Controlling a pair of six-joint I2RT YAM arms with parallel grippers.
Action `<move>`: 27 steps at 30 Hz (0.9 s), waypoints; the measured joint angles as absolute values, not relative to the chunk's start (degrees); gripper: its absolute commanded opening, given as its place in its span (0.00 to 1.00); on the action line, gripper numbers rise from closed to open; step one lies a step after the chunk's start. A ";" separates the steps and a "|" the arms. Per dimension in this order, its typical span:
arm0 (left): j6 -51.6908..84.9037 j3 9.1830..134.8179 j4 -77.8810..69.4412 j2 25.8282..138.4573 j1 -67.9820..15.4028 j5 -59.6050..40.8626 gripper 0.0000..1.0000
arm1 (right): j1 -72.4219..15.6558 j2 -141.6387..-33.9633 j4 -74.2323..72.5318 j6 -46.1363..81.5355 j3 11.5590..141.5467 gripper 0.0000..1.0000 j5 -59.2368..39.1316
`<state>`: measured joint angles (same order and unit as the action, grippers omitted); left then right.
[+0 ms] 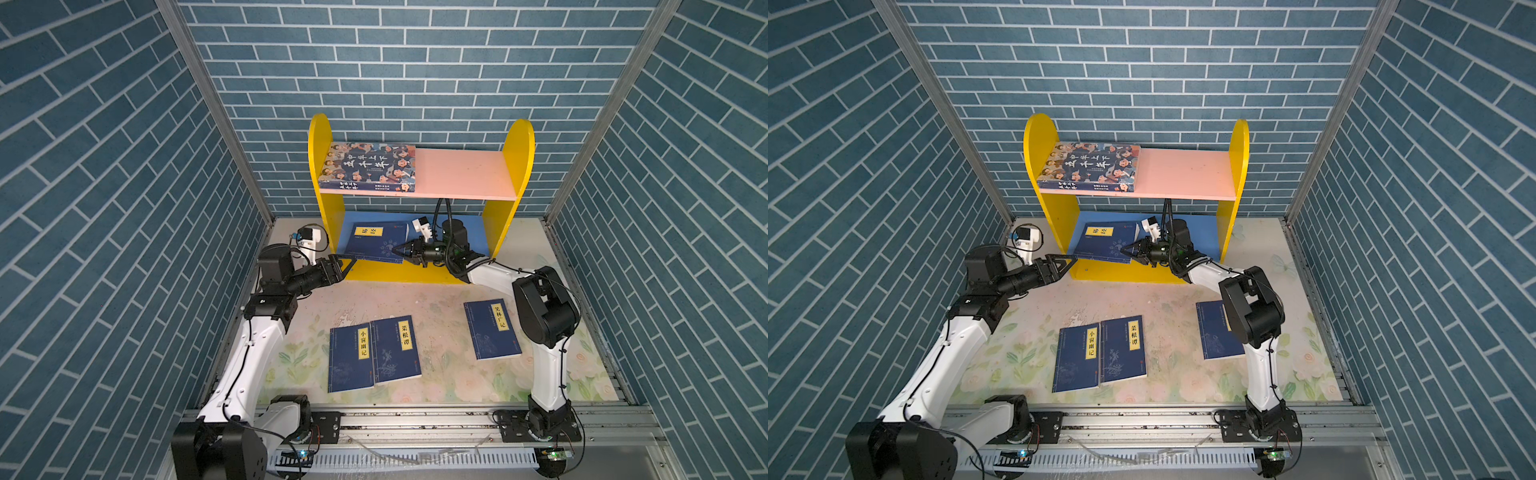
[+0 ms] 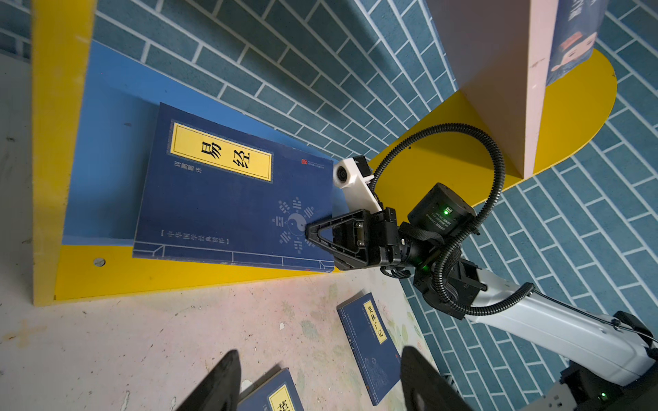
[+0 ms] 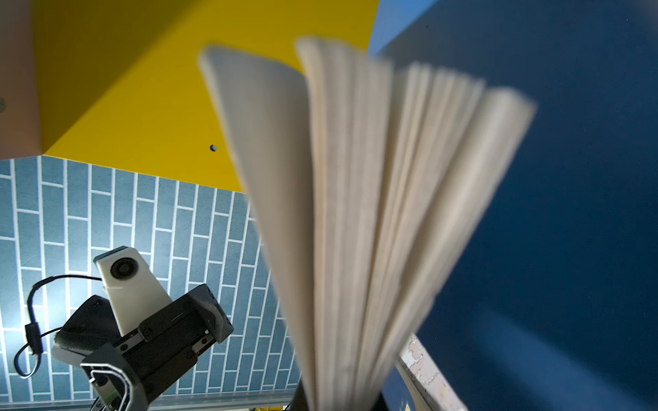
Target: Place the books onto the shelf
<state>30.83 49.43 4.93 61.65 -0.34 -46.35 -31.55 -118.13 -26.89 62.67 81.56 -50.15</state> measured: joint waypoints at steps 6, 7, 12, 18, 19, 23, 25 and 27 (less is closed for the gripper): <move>31.57 48.62 3.97 61.65 -0.34 -46.33 0.73 | -31.55 -119.72 -23.59 62.50 86.04 0.00 -50.48; 31.70 48.58 3.92 61.65 -0.34 -46.33 0.73 | -31.55 -119.96 -23.16 62.48 86.72 0.00 -50.59; 32.21 48.21 3.40 61.65 -0.34 -46.33 0.73 | -31.55 -121.40 -21.04 62.48 89.54 0.00 -51.27; 32.58 47.88 2.94 61.65 -0.34 -46.33 0.74 | -31.90 -124.33 -17.82 61.87 93.25 0.00 -52.12; 32.58 47.86 2.92 61.63 -0.34 -46.30 0.74 | -31.94 -124.66 -17.12 61.65 93.69 0.00 -52.31; 32.60 47.86 2.68 61.60 -0.34 -46.30 0.74 | -31.99 -124.77 -14.33 60.71 95.29 0.00 -52.56; 32.62 47.86 2.68 61.60 -0.34 -46.30 0.74 | -32.03 -125.19 -13.50 60.10 96.18 0.02 -52.77; 32.62 47.86 2.68 61.60 -0.34 -46.28 0.74 | -32.10 -126.08 -12.69 59.53 97.45 0.11 -52.82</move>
<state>32.62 47.86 2.68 61.60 -0.34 -46.28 -32.10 -126.08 -12.69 59.53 97.45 -52.82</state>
